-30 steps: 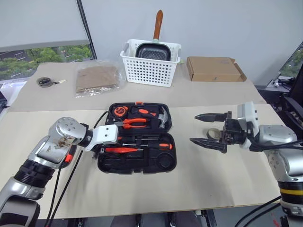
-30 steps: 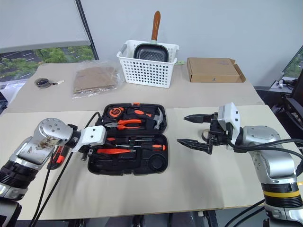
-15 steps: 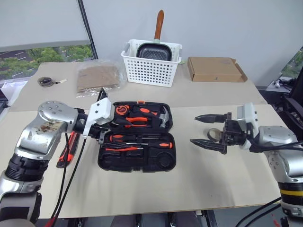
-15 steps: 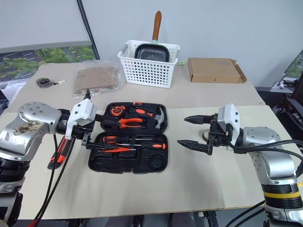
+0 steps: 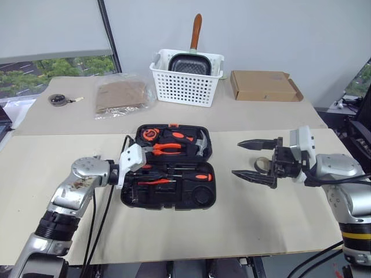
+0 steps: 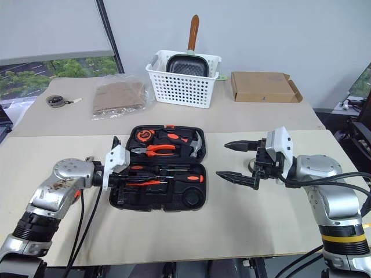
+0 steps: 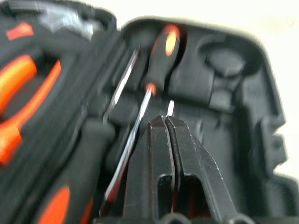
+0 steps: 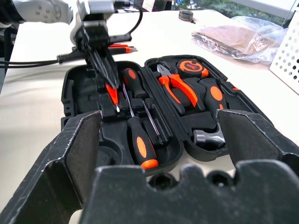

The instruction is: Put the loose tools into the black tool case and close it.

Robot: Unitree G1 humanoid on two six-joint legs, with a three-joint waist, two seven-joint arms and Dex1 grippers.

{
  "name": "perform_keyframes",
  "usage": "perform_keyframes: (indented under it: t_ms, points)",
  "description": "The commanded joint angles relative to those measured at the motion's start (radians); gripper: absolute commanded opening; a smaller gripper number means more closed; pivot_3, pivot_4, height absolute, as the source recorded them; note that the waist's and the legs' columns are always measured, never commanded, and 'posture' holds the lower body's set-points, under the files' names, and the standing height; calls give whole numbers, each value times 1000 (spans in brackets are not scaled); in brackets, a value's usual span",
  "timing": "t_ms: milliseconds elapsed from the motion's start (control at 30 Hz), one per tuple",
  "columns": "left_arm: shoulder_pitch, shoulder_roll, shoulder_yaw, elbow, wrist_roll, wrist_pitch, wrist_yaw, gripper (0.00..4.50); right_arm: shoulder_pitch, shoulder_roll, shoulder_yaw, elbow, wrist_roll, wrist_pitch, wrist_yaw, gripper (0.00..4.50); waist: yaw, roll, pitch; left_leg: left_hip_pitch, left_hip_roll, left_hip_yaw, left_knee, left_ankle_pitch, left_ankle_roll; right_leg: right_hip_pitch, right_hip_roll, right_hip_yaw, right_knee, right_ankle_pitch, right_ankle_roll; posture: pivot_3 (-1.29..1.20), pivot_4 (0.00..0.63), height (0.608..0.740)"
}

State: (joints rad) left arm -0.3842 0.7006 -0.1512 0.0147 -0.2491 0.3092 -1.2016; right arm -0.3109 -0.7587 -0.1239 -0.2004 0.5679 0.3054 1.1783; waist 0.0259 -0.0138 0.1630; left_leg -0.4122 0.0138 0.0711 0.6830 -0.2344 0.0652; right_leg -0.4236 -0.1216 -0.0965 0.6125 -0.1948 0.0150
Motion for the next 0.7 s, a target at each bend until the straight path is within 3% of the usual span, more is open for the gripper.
perform_keyframes:
  t_ms: [33,267,600,700]
  points:
    - [-1,30,-51,58,111,-63,34,63,-16,-5,-16,-14,1,-25,3,4500,1,0,0,0,0,0,0,0,0,0,0,0,0,0,0,0,150,700]
    - [38,9,-10,24,59,-78,47,63,-13,-8,-16,-11,-2,-28,6,4500,-4,3,-3,3,0,0,0,0,0,1,-2,0,1,0,0,0,150,700]
    - [95,-48,389,-170,-168,97,344,63,-80,23,40,47,-6,-43,44,4500,-12,2,-2,2,1,0,0,0,0,0,-3,0,1,1,0,0,150,700]
    - [173,-44,512,-241,-165,177,474,950,-109,39,58,78,-12,-53,66,4500,-18,2,-2,2,1,1,-1,0,0,0,-3,1,0,2,-2,0,150,700]
